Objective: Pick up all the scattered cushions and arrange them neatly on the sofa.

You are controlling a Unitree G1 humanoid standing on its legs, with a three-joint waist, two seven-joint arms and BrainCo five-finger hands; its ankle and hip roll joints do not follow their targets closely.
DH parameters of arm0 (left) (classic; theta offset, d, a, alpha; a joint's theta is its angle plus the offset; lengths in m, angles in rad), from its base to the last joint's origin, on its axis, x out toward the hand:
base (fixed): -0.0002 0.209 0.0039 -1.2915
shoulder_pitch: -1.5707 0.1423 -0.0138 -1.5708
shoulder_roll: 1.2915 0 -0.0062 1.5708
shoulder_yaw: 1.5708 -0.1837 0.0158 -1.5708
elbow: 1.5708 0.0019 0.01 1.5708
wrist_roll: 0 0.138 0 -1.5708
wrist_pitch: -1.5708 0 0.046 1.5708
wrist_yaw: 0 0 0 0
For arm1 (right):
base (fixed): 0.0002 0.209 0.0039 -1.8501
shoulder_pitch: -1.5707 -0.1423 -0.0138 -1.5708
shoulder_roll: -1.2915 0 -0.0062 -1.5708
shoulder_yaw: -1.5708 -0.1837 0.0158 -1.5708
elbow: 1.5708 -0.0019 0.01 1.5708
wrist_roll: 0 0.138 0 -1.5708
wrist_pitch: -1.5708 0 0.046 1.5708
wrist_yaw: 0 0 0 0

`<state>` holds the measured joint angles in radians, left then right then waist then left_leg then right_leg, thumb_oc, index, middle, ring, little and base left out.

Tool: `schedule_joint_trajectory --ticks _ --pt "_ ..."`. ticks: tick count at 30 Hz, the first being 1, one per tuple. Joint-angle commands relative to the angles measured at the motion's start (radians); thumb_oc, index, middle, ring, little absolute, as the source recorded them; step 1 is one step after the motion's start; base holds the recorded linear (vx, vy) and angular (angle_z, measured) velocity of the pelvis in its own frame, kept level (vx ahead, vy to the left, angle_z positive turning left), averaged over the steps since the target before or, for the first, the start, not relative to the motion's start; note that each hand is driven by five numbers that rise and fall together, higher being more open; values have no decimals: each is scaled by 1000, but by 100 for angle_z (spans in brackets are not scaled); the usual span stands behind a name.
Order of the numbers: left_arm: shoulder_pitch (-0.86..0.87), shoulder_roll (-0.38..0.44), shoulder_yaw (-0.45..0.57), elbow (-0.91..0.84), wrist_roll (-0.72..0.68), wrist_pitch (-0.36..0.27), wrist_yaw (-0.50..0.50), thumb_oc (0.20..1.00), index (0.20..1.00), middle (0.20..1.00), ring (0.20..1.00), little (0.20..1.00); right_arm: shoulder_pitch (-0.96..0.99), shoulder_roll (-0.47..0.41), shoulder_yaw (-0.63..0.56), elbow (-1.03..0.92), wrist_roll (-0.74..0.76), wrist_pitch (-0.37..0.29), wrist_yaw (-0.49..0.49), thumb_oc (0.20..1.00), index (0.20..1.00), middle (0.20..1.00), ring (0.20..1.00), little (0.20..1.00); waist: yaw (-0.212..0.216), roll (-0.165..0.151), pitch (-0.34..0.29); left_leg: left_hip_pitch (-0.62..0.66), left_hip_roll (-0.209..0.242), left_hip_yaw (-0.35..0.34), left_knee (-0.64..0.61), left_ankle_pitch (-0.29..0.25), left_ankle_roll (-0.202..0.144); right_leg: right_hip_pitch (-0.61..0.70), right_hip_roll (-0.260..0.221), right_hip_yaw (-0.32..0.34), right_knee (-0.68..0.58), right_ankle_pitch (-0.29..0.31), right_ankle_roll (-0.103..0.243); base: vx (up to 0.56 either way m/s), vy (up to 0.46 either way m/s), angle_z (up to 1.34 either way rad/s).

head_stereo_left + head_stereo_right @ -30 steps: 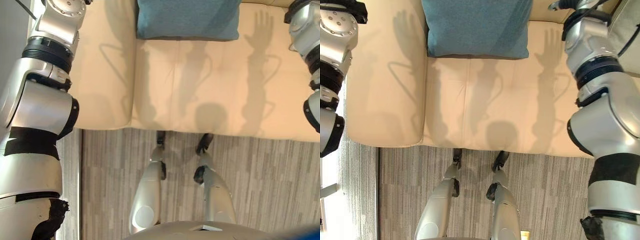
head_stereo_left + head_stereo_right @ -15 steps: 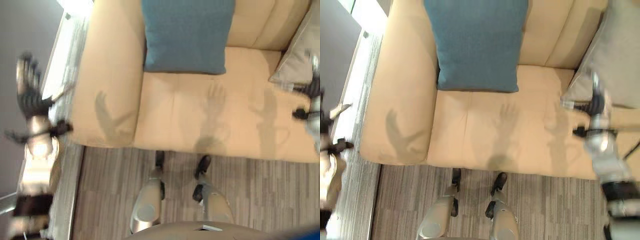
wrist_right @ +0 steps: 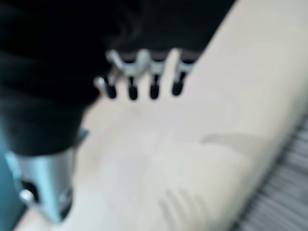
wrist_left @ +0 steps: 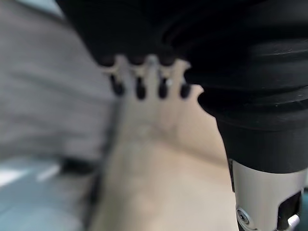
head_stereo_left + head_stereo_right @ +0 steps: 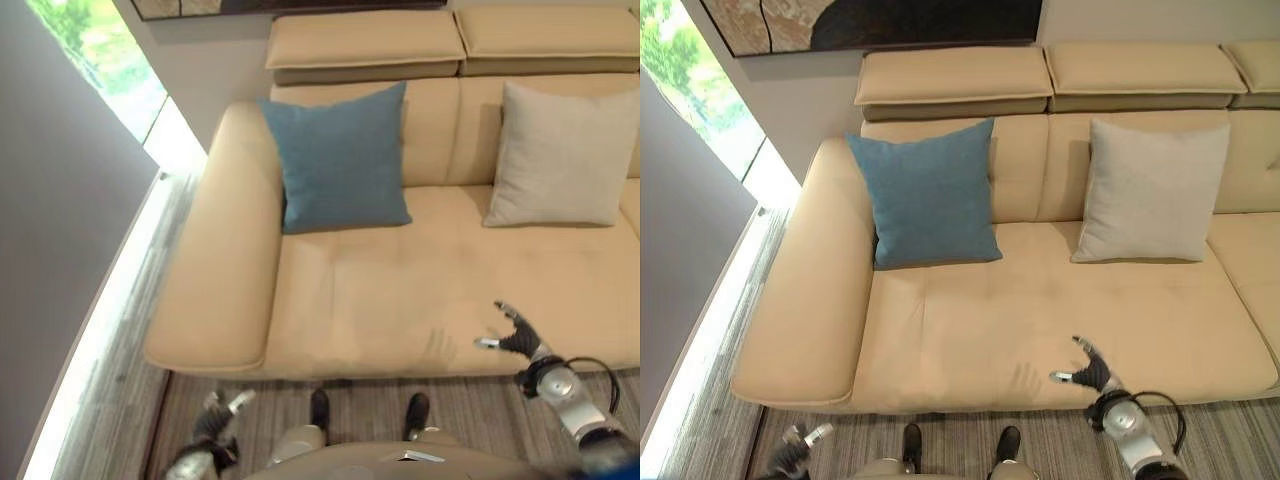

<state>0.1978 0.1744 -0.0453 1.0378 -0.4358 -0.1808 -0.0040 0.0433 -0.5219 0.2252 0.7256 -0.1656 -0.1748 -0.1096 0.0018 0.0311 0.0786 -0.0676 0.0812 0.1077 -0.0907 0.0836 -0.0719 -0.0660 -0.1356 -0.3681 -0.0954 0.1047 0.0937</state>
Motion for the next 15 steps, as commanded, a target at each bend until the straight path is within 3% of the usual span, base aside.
schedule_joint_trajectory --ticks 1,4,6,7,9,10,11,13,15 --pt "-66 73 -15 -38 87 -20 -8 1000 1000 1000 1000 1000 -49 -36 -8 -34 -31 -17 -10 1000 1000 1000 1000 1000 7 -45 33 58 -7 47 23 3 -42 70 1 -24 8 -30 67 -27 -86 0" --pt "-64 54 -12 5 92 -13 -15 1000 1000 1000 1000 1000 -26 -12 1 19 -26 -15 -4 1000 1000 1000 1000 1000 -4 -51 36 51 -2 46 91 -17 -47 87 4 -12 8 -41 55 -28 -72 -7" --pt "-65 42 -20 29 116 -21 0 1000 1000 1000 1000 1000 -23 2 29 66 -32 -10 -1 1000 1000 1000 1000 1000 14 -58 51 61 -22 -53 203 -47 -48 117 19 38 9 -47 39 -3 -39 -18" --pt "-65 42 -20 29 116 -21 0 1000 1000 1000 1000 1000 -23 2 28 66 -32 -10 -1 1000 1000 1000 1000 1000 12 -59 50 58 -24 -54 202 -44 -47 114 18 37 8 -46 39 -38 23 -65" --pt "-70 21 -23 47 100 -20 6 1000 1000 1000 1000 1000 -41 12 39 123 -16 -7 0 1000 1000 1000 1000 1000 36 -57 60 66 -65 -180 245 -65 -45 113 23 91 16 -39 38 -56 33 -84" --pt "-71 21 -23 47 100 -20 6 1000 1000 1000 1000 1000 -42 12 39 123 -16 -7 -1 1000 1000 1000 1000 1000 34 -59 58 63 -67 -181 243 -61 -44 110 20 90 15 -37 39 -86 69 -95" --pt "-76 14 -33 61 101 -14 6 1000 1000 1000 1000 1000 -49 18 44 153 -14 5 5 1000 1000 1000 1000 1000 36 -56 49 77 -84 -238 232 -78 -37 95 16 131 19 -23 49 -99 86 -89" --pt "-92 1 -64 83 124 -10 -2 1000 1000 1000 1000 1000 -76 39 33 252 11 19 6 1000 1000 1000 1000 1000 27 -45 39 111 -112 -210 168 -141 -1 43 -8 184 37 15 74 -161 160 -65" --pt "-101 -2 -76 78 128 -13 -1 1000 1000 1000 1000 1000 -93 42 34 269 16 24 6 1000 1000 1000 1000 1000 34 -43 44 115 -133 -221 166 -141 7 10 -23 207 42 46 93 -162 152 -115"
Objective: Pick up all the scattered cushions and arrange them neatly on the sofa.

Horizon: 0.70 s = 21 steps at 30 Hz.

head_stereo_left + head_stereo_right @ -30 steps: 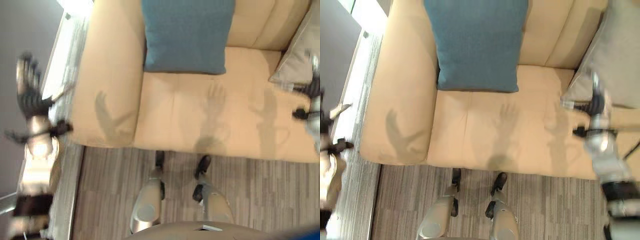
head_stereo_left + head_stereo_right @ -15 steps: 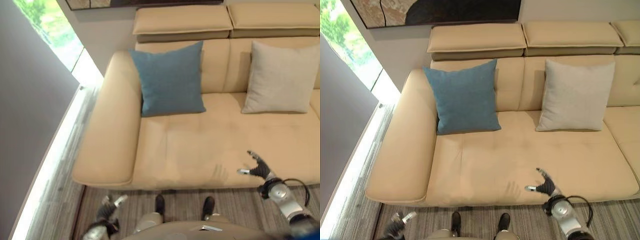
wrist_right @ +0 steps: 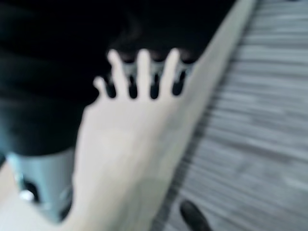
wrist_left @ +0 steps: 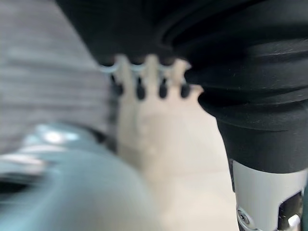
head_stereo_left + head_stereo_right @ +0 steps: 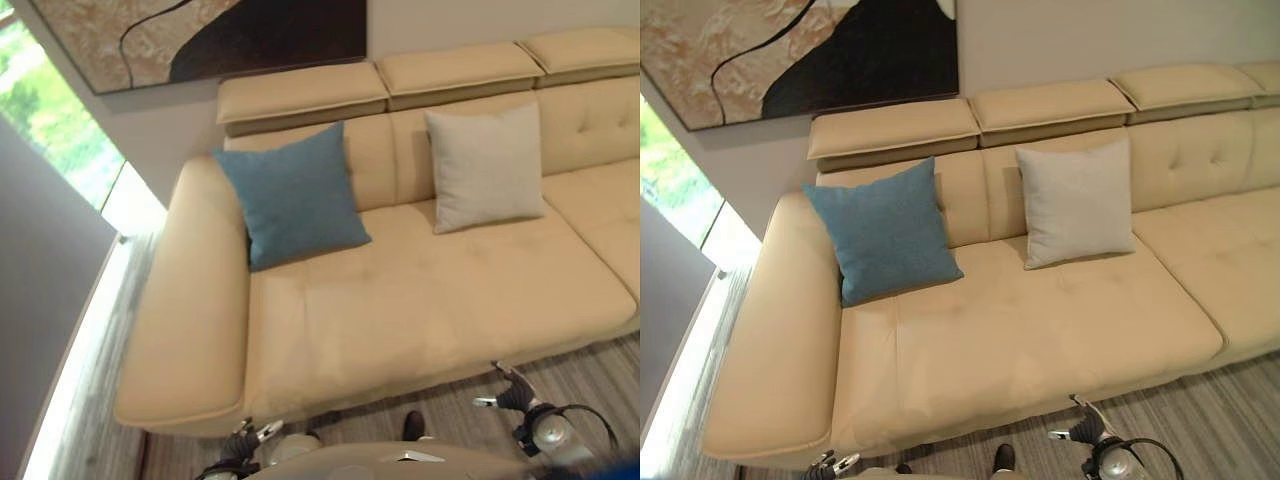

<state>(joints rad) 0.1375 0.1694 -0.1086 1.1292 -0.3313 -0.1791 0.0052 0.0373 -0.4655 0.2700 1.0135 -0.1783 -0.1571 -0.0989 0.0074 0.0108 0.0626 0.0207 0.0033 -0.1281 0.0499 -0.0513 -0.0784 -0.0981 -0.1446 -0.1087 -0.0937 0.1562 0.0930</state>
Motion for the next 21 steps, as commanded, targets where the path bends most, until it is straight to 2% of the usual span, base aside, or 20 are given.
schedule_joint_trajectory --ticks 1,2,4,5,6,7,8,12,13,14,15,17,19,20,21 --pt "-49 3 -14 -13 24 -15 -10 1000 1000 1000 1000 1000 -98 -9 -9 -8 32 6 -7 1000 1000 1000 1000 1000 33 -22 63 29 -68 17 11 -13 22 21 -24 -43 43 14 106 -355 265 -199" --pt "-71 7 -29 -6 44 -18 -12 1000 1000 1000 1000 1000 -119 23 2 34 28 15 -16 1000 1000 1000 1000 1000 43 -25 68 50 -80 75 -42 -24 49 -25 -56 -49 53 50 141 -277 189 -157" --pt "-80 11 -27 -3 50 -17 -9 1000 1000 1000 1000 1000 -127 35 6 35 29 16 -17 1000 1000 1000 1000 1000 51 -27 72 54 -79 94 -57 -21 55 -37 -66 -67 71 53 145 -228 74 -151" --pt "-106 22 -41 7 66 -13 -1 1000 1000 1000 1000 1000 -140 61 11 43 36 20 -22 1000 1000 1000 1000 1000 70 -28 87 51 -69 125 -54 -15 65 -51 -81 -190 153 24 133 -289 13 -117" --pt "-117 27 -45 11 85 -10 5 1000 1000 1000 1000 1000 -138 69 6 44 42 22 -28 1000 1000 1000 1000 1000 95 -26 90 46 -63 168 -46 -15 70 -23 -112 -349 186 -4 119 -284 16 -63" --pt "-117 27 -46 7 98 -5 3 1000 1000 1000 1000 1000 -133 74 6 44 45 20 -29 1000 1000 1000 1000 1000 98 -19 89 49 -56 189 -44 -13 74 -11 -113 -382 207 -26 101 -211 24 -77" --pt "-123 32 -45 2 90 -6 7 1000 1000 1000 1000 1000 -137 92 0 58 59 16 -30 1000 1000 1000 1000 1000 91 -17 82 53 -49 227 -51 -3 84 -7 -86 -392 299 -70 81 -121 9 -119" --pt "-132 32 -55 1 87 -6 9 1000 1000 1000 1000 1000 -139 110 -11 86 74 18 -33 1000 1000 1000 1000 1000 97 -23 63 49 -49 269 -52 1 92 40 -66 -435 334 -117 76 -74 -48 -70" --pt "-130 30 -54 -1 86 -5 11 1000 1000 1000 1000 1000 -139 116 -11 96 72 20 -34 1000 1000 1000 1000 1000 115 -26 55 42 -46 293 -48 2 91 66 -73 -491 334 -125 80 -77 -230 -82" --pt "-131 27 -54 -10 89 -4 19 1000 1000 1000 1000 1000 -141 125 -13 89 96 18 -39 1000 1000 1000 1000 1000 130 -43 47 31 -36 331 -37 2 71 94 -53 -492 238 -127 79 -76 -230 -85" --pt "-131 27 -54 -10 89 -4 19 1000 1000 1000 1000 1000 -141 125 -13 89 96 18 -39 1000 1000 1000 1000 1000 131 -43 47 31 -36 331 -37 2 71 94 -53 -491 238 -127 79 -30 -351 -79" --pt "-154 19 -74 -15 83 -4 31 1000 1000 1000 1000 1000 -140 130 -24 81 135 11 -60 1000 1000 1000 1000 1000 104 -41 52 13 -10 342 28 -8 47 103 -25 -436 184 -134 60 21 -272 -62" --pt "-168 16 -92 -25 86 -7 33 1000 1000 1000 1000 1000 -135 130 -24 71 157 5 -67 1000 1000 1000 1000 1000 82 -48 62 -10 24 366 110 -10 20 130 -4 -424 132 -135 47 34 -266 -25" --pt "-176 1 -102 -20 80 -7 40 1000 1000 1000 1000 1000 -131 133 -15 81 162 5 -71 1000 1000 1000 1000 1000 84 -53 76 -34 54 339 201 31 -7 168 21 -404 78 -132 28 45 -222 -13" --pt "-176 1 -102 -20 80 -7 40 1000 1000 1000 1000 1000 -131 133 -15 81 162 5 -71 1000 1000 1000 1000 1000 85 -52 77 -34 54 340 202 31 -8 169 22 -404 77 -132 28 34 -175 -40"
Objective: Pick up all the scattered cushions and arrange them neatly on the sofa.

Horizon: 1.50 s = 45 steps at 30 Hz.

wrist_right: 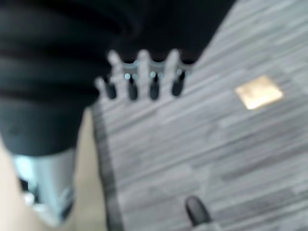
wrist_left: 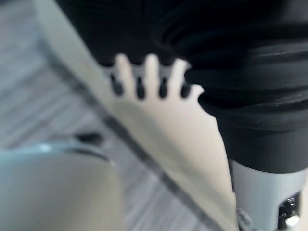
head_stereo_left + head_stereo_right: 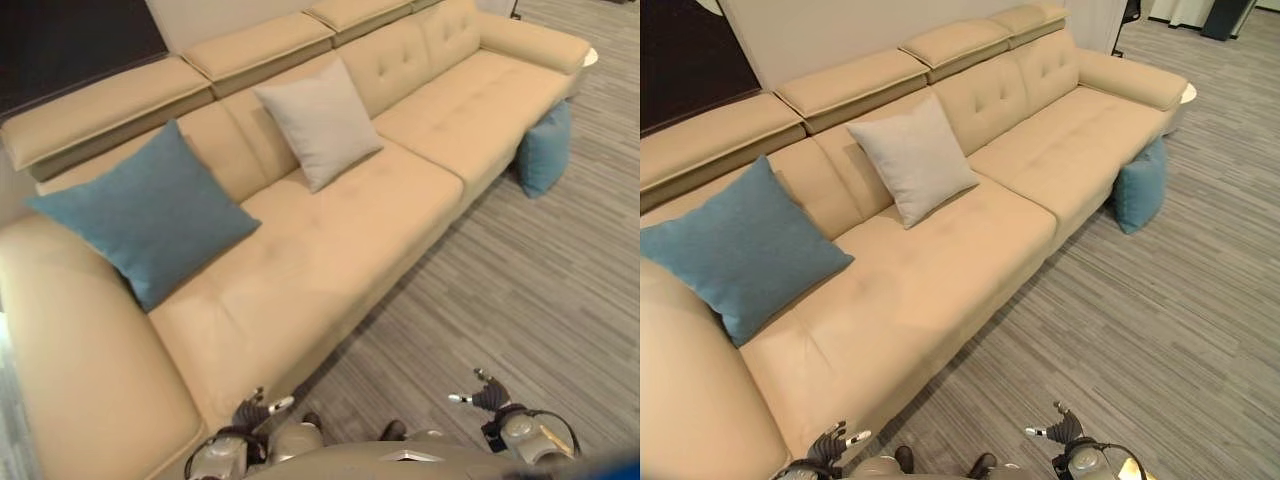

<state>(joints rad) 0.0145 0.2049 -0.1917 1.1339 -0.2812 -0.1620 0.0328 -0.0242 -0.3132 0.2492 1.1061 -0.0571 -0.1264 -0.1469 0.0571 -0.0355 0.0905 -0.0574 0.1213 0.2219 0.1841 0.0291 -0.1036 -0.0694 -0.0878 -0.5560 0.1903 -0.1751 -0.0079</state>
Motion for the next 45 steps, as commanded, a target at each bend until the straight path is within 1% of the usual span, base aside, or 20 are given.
schedule_joint_trajectory --ticks 1,2,7,12,15,18,19,22,26,28,30,31,32,37,39,40,41,42,44,45 --pt "-52 -39 -21 -25 17 -28 21 1000 1000 1000 1000 1000 -68 -16 11 -10 39 -23 -25 1000 1000 1000 1000 1000 47 -9 50 23 -86 -72 61 -30 16 136 -30 64 -219 202 128 -1 -69 -56" --pt "-42 -46 -26 -28 17 -29 23 1000 1000 1000 1000 1000 -70 -18 22 -19 35 -26 -24 1000 1000 1000 1000 1000 66 -17 59 -9 -136 -156 29 -57 21 136 -22 110 -240 213 134 -2 -66 -93" --pt "-29 -57 -29 -13 24 -29 29 1000 1000 1000 1000 1000 -74 -20 30 -23 35 -35 -24 1000 1000 1000 1000 1000 78 -30 66 -24 -198 -218 -47 -64 37 117 -9 194 -252 234 152 60 -37 -97" --pt "-22 -56 -19 6 40 -26 36 1000 1000 1000 1000 1000 -94 0 32 3 36 -31 -24 1000 1000 1000 1000 1000 102 -23 54 40 -197 -210 -103 -79 61 116 -5 232 -213 226 166 115 62 -104" --pt "-31 -40 -13 6 40 -23 47 1000 1000 1000 1000 1000 -104 21 23 15 55 -29 -23 1000 1000 1000 1000 1000 108 -24 61 71 -186 -187 -126 -81 82 64 -17 212 -80 223 185 80 72 -68" --pt "-49 -26 -6 -6 14 -23 56 1000 1000 1000 1000 1000 -116 39 4 38 81 -25 -31 1000 1000 1000 1000 1000 102 -20 69 112 -176 -165 -155 -91 100 1 -73 130 31 272 223 116 30 -53" --pt "-58 -17 -8 -18 9 -24 55 1000 1000 1000 1000 1000 -116 40 -6 48 90 -19 -34 1000 1000 1000 1000 1000 96 -14 63 138 -166 -155 -186 -95 100 -6 -104 72 -9 274 207 129 -29 -52" --pt "-73 -10 -10 -22 14 -25 56 1000 1000 1000 1000 1000 -121 42 -12 58 100 -17 -36 1000 1000 1000 1000 1000 89 -9 59 154 -159 -149 -208 -98 97 -9 -120 50 -76 295 196 155 -85 -48" --pt "-86 -6 -8 -23 17 -26 60 1000 1000 1000 1000 1000 -119 49 -21 62 107 -8 -38 1000 1000 1000 1000 1000 70 -9 60 185 -143 -152 -206 -124 84 -44 -159 49 -150 352 216 275 -147 -11" --pt "-83 -19 -7 -4 4 -25 61 1000 1000 1000 1000 1000 -100 52 -20 68 111 -6 -30 1000 1000 1000 1000 1000 53 -20 41 217 -130 -154 -162 -147 67 -23 -137 61 -162 336 199 383 -178 4" --pt "-87 -29 -16 3 -8 -22 59 1000 1000 1000 1000 1000 -90 48 -24 74 122 -10 -32 1000 1000 1000 1000 1000 39 -19 31 195 -108 -157 -52 -109 28 9 -103 44 -172 311 172 354 -293 7" --pt "-103 -30 -33 0 -15 -21 59 1000 1000 1000 1000 1000 -93 44 -24 75 142 -15 -40 1000 1000 1000 1000 1000 38 -28 44 122 -58 -124 137 -47 -10 48 -80 24 -193 294 144 341 -459 24" --pt "-122 -30 -43 -5 -14 -22 60 1000 1000 1000 1000 1000 -101 42 -13 76 157 -17 -42 1000 1000 1000 1000 1000 59 -41 70 53 -53 -133 265 -33 -5 91 -56 22 -226 270 121 346 -431 24" --pt "-127 -30 -46 -19 -25 -26 68 1000 1000 1000 1000 1000 -116 45 -9 68 175 -25 -45 1000 1000 1000 1000 1000 87 -64 84 -74 -112 -100 75 -93 46 136 -32 54 -268 240 141 284 -104 -14" --pt "-121 -29 -50 -26 -10 -25 69 1000 1000 1000 1000 1000 -118 52 0 69 172 -25 -45 1000 1000 1000 1000 1000 105 -57 82 -121 -122 -95 -49 -8 46 159 1 75 -274 217 143 398 -9 -19" --pt "-120 -28 -47 -20 -9 -22 68 1000 1000 1000 1000 1000 -120 59 9 76 168 -24 -43 1000 1000 1000 1000 1000 125 -52 78 -170 -126 -105 -108 71 35 186 34 93 -276 194 140 593 -4 -13" --pt "-121 -22 -41 -14 -7 -20 66 1000 1000 1000 1000 1000 -124 65 13 78 164 -23 -40 1000 1000 1000 1000 1000 139 -58 76 -185 -132 -94 -109 89 33 203 51 107 -269 179 137 742 58 -43" --pt "-107 -13 -19 -12 -19 -22 66 1000 1000 1000 1000 1000 -117 83 18 78 153 -23 -37 1000 1000 1000 1000 1000 156 -74 64 -149 -152 -116 -97 42 66 218 46 121 -234 149 142 504 69 -67" --pt "-103 -13 -14 -10 -22 -21 66 1000 1000 1000 1000 1000 -115 86 19 79 148 -24 -36 1000 1000 1000 1000 1000 163 -79 63 -143 -161 -125 -83 30 76 220 39 130 -201 144 148 351 127 -80" --pt "-96 -10 -3 9 -22 -15 64 1000 1000 1000 1000 1000 -118 95 16 86 136 -20 -27 1000 1000 1000 1000 1000 176 -83 59 -106 -174 -114 -80 -5 105 200 5 130 -67 172 185 331 154 -52"
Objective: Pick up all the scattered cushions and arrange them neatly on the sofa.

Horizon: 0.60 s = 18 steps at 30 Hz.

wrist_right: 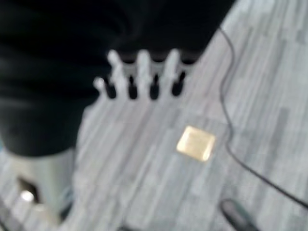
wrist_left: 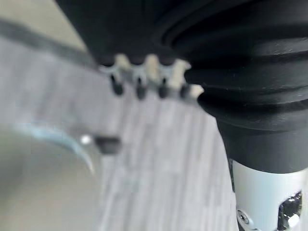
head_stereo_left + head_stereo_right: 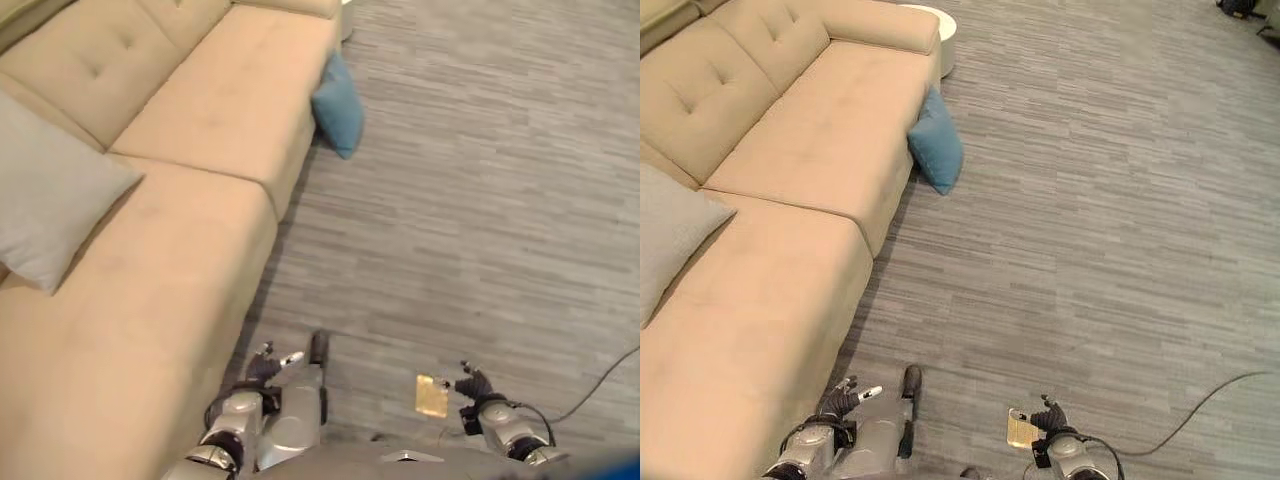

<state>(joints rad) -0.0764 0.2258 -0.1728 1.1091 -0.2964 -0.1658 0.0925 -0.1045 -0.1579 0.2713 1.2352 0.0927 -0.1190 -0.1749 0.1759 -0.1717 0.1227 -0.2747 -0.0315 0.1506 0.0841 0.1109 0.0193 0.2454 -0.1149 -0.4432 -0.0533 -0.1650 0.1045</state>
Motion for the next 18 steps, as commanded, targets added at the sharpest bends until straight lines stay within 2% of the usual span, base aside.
schedule_joint_trajectory --ticks 1,3,5,6,8,10,11,12,13,14,16,17,18 --pt "-5 -31 -22 33 -6 -11 4 1000 1000 1000 1000 1000 -38 -61 -6 -43 -14 -28 1 1000 1000 1000 1000 1000 57 53 25 109 -20 -42 19 -85 -18 -118 33 18 176 163 72 354 177 -48" --pt "-6 -25 -23 27 -14 -9 1 1000 1000 1000 1000 1000 -44 -61 -6 -42 -25 -26 7 1000 1000 1000 1000 1000 50 58 32 154 -32 -49 24 -117 10 -188 -7 44 359 259 126 293 147 -22" --pt "-16 -22 -31 23 -8 -8 4 1000 1000 1000 1000 1000 -51 -61 -9 -50 -25 -23 8 1000 1000 1000 1000 1000 30 81 44 194 -28 -70 29 -138 24 -250 -27 49 475 294 129 311 140 13" --pt "-21 -21 -32 30 -9 -8 4 1000 1000 1000 1000 1000 -53 -61 -10 -54 -26 -23 9 1000 1000 1000 1000 1000 22 86 46 217 -27 -75 22 -149 26 -269 -40 38 480 291 121 344 85 27" --pt "-27 -19 -36 30 -6 -9 9 1000 1000 1000 1000 1000 -53 -64 -8 -57 -27 -21 11 1000 1000 1000 1000 1000 13 89 45 260 -33 -92 -4 -163 24 -293 -64 6 418 277 102 395 -9 21" --pt "-40 -15 -41 27 3 -10 6 1000 1000 1000 1000 1000 -51 -69 -14 -68 -18 -23 13 1000 1000 1000 1000 1000 -1 90 41 301 -31 -118 -27 -187 2 -314 -95 -9 252 265 83 369 -108 15" --pt "-40 -16 -41 27 3 -10 6 1000 1000 1000 1000 1000 -51 -69 -14 -68 -18 -23 13 1000 1000 1000 1000 1000 -1 90 42 302 -30 -119 -27 -187 2 -312 -95 -10 251 266 83 401 -146 36" --pt "-45 -15 -45 25 15 -13 5 1000 1000 1000 1000 1000 -51 -73 -17 -82 -11 -23 10 1000 1000 1000 1000 1000 -15 89 41 332 -21 -131 -31 -211 -18 -337 -124 5 126 304 94 433 -159 59" --pt "-48 -12 -47 25 16 -16 6 1000 1000 1000 1000 1000 -50 -73 -18 -90 -8 -23 9 1000 1000 1000 1000 1000 -30 93 36 353 -11 -146 -32 -222 -29 -360 -136 39 65 340 104 727 -224 65" --pt "-49 -12 -45 30 11 -22 10 1000 1000 1000 1000 1000 -47 -75 -20 -95 -11 -18 8 1000 1000 1000 1000 1000 -53 97 31 390 -3 -164 -27 -234 -39 -391 -158 67 48 393 129 477 -134 61" --pt "-40 -13 -42 46 17 -20 9 1000 1000 1000 1000 1000 -38 -75 -16 -97 -20 -14 18 1000 1000 1000 1000 1000 -52 95 26 411 3 -170 -13 -241 -48 -370 -151 42 60 378 128 356 -104 45" --pt "-33 -20 -42 46 22 -21 7 1000 1000 1000 1000 1000 -35 -77 -13 -93 -28 -13 19 1000 1000 1000 1000 1000 -54 89 23 418 6 -163 -3 -244 -53 -359 -150 28 54 393 129 418 -140 35" --pt "-30 -22 -46 49 26 -20 9 1000 1000 1000 1000 1000 -32 -79 -3 -98 -40 -16 19 1000 1000 1000 1000 1000 -62 87 12 420 13 -179 39 -228 -63 -353 -126 51 61 378 113 390 -145 26"
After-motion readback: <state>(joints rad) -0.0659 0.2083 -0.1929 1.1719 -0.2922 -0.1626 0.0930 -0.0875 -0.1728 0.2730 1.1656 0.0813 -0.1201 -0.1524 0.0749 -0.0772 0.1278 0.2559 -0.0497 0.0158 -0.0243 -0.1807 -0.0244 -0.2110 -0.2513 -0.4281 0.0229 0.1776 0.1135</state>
